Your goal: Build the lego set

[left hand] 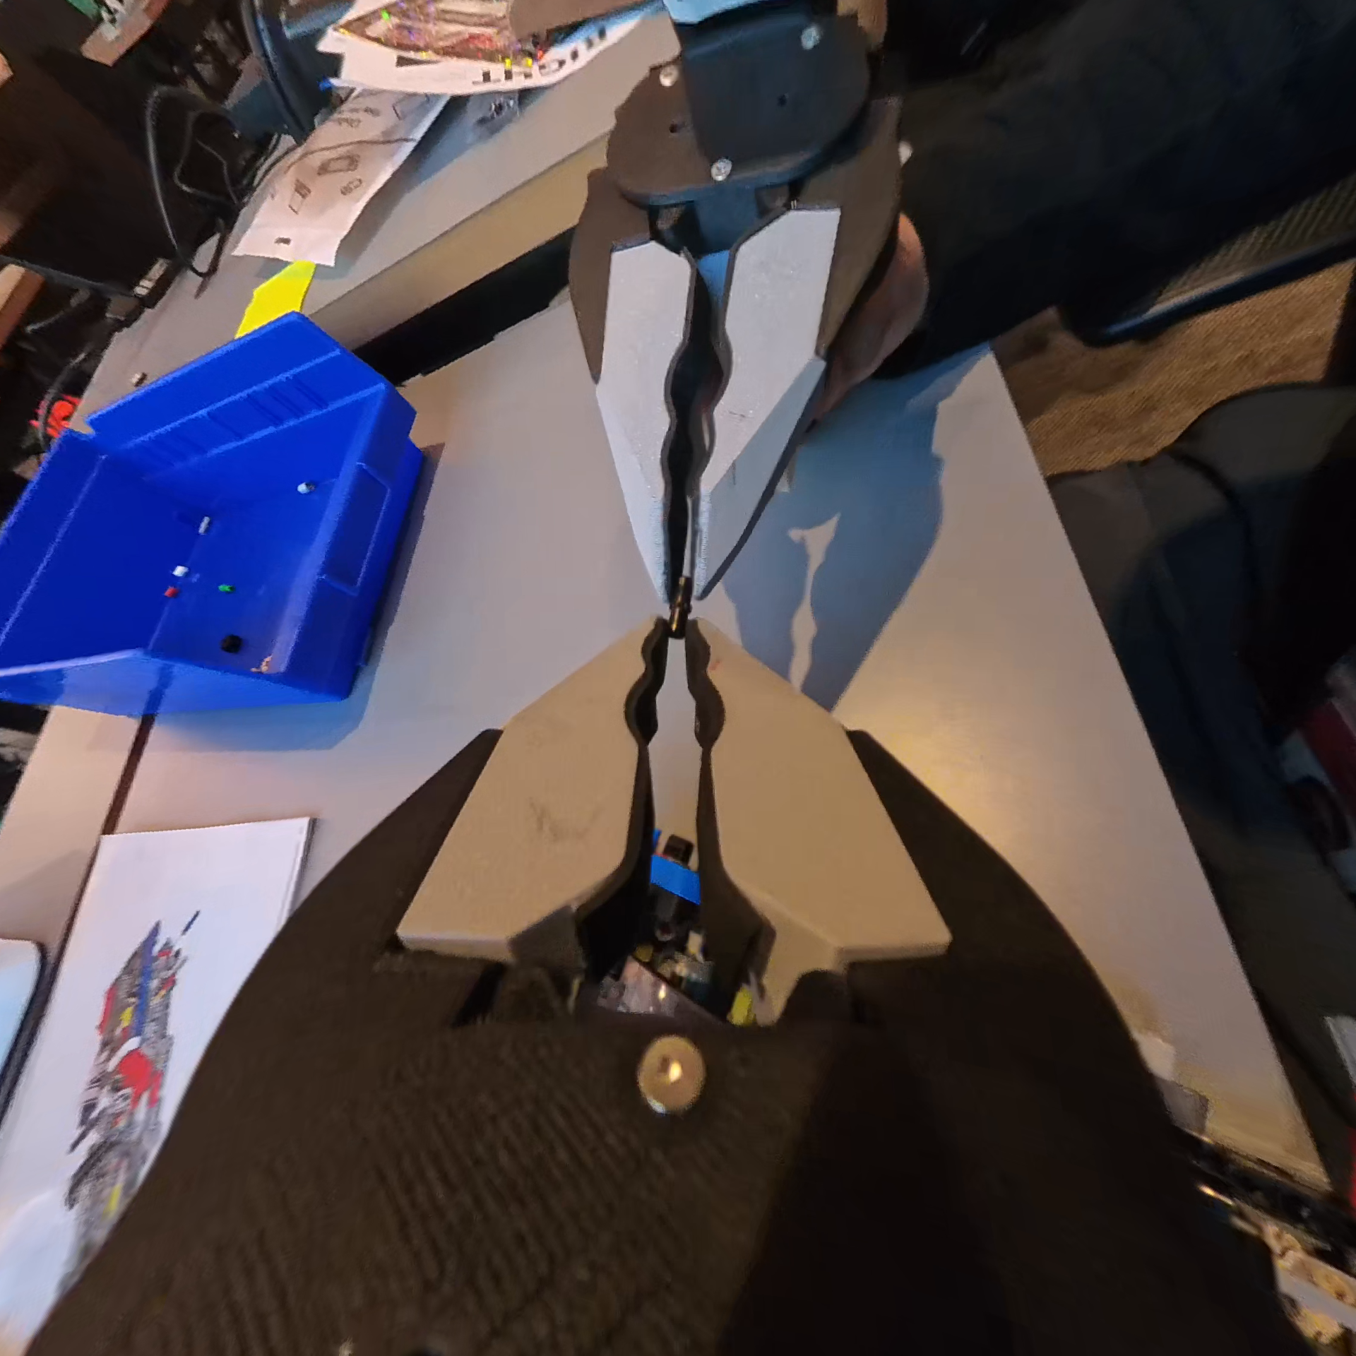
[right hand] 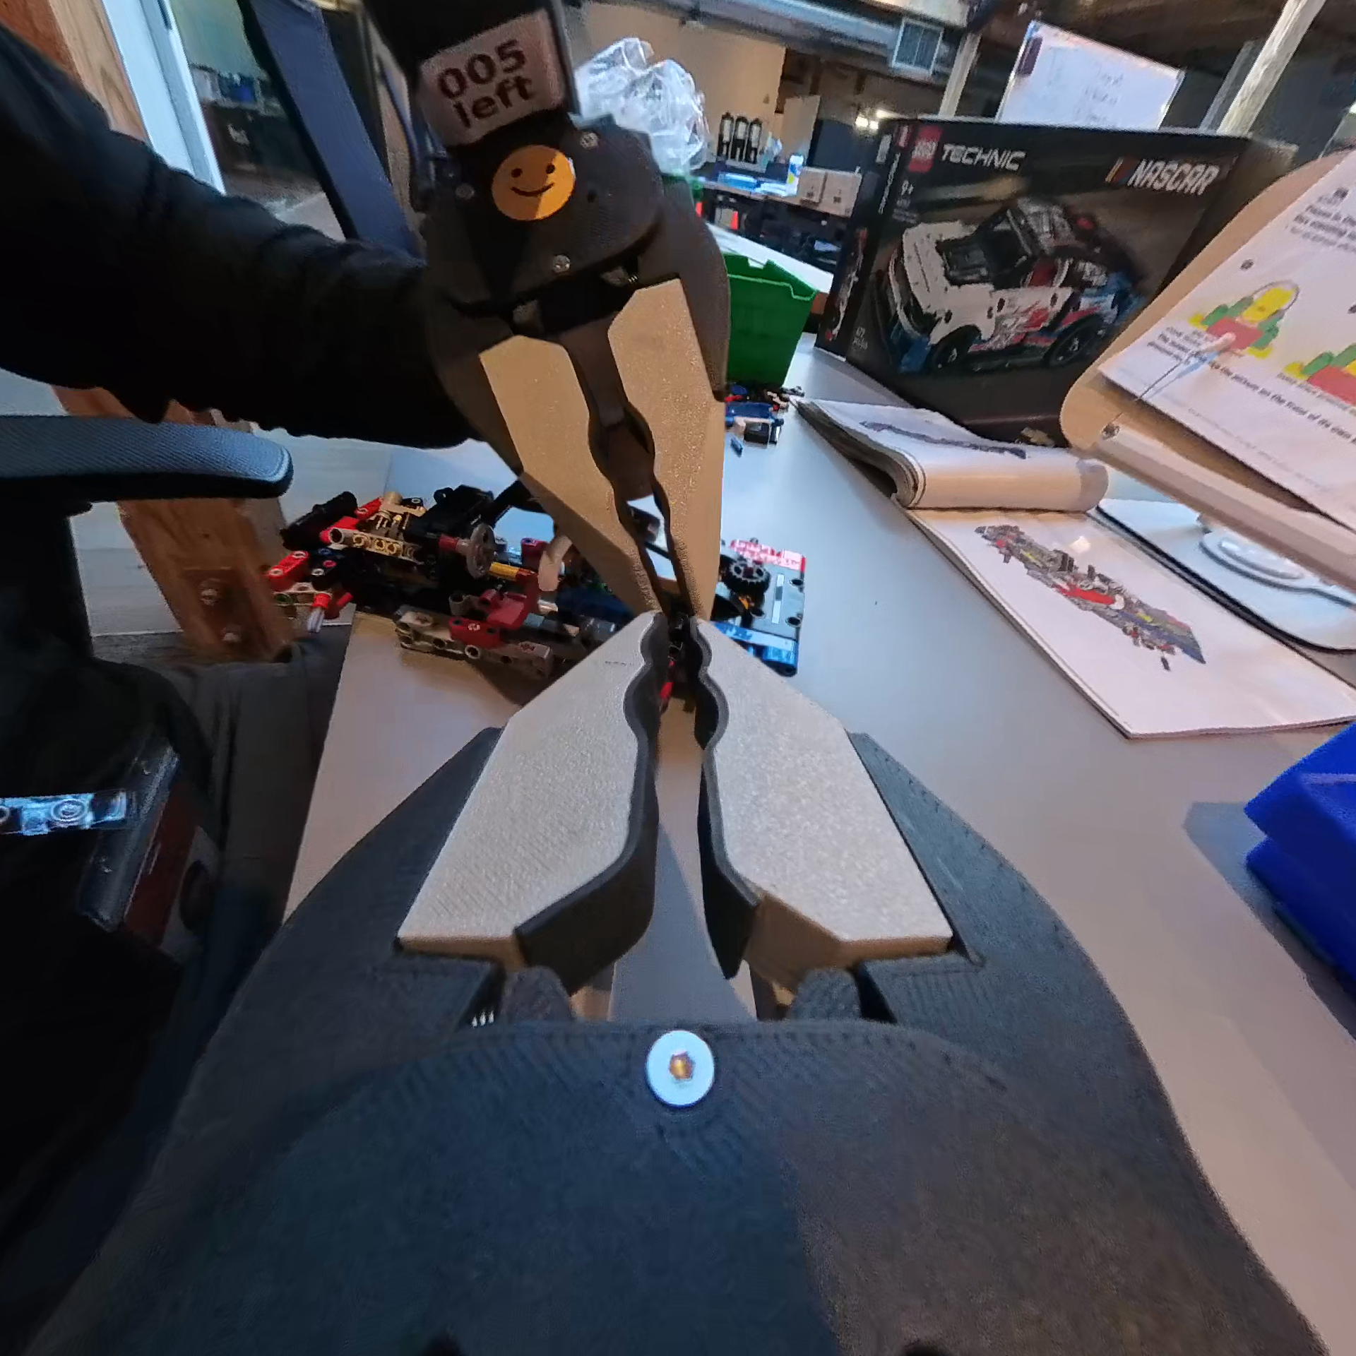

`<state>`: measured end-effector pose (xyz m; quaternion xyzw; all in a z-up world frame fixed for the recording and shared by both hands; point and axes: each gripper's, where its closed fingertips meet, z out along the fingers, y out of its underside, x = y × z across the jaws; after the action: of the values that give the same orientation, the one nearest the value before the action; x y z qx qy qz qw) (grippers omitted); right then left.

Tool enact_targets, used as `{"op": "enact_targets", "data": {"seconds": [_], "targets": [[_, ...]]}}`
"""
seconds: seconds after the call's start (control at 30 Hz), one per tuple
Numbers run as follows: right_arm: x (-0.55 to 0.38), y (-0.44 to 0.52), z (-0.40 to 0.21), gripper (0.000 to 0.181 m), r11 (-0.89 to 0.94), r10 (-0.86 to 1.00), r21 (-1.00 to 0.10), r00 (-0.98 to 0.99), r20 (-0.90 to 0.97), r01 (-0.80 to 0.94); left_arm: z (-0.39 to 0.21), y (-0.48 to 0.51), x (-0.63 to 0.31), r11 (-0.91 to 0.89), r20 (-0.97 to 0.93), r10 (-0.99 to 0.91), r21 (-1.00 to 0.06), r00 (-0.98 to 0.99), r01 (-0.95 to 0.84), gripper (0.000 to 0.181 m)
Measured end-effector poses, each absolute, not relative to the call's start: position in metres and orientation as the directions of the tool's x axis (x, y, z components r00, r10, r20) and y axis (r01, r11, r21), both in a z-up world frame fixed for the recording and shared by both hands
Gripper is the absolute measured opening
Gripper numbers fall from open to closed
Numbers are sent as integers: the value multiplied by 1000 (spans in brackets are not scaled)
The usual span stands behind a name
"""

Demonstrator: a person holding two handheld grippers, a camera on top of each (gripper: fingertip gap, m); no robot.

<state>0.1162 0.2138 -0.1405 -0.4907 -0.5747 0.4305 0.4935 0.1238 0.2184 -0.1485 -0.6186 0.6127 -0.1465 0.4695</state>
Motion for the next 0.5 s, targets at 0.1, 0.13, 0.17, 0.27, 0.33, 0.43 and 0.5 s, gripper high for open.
{"op": "enact_targets", "data": {"seconds": [0.1,0.13,0.17,0.27,0.33,0.43,0.5], "targets": [[116,210,-137,0,179,984,-976,-28,176,121,-144,214,124,163,-343,-915,-795,212,-584,2],[116,210,-136,0,186,983,-975,-26,184,120,-144,213,123,157,-335,-918,-799,213,-580,2],[116,209,-136,0,194,981,-973,-23,193,121,-144,213,123,152,-328,-920,-802,213,-578,1],[116,210,-136,0,224,974,-967,-5,225,125,-143,213,123,141,-315,-924,-809,218,-570,1],[116,210,-136,0,237,971,-963,5,240,127,-143,213,123,140,-313,-924,-810,219,-569,1],[116,211,-135,0,250,967,-959,16,254,133,-142,213,123,133,-304,-927,-813,219,-566,1],[115,211,-136,0,247,967,-958,22,253,142,-143,214,122,97,-269,-935,-820,230,-564,2]]}}
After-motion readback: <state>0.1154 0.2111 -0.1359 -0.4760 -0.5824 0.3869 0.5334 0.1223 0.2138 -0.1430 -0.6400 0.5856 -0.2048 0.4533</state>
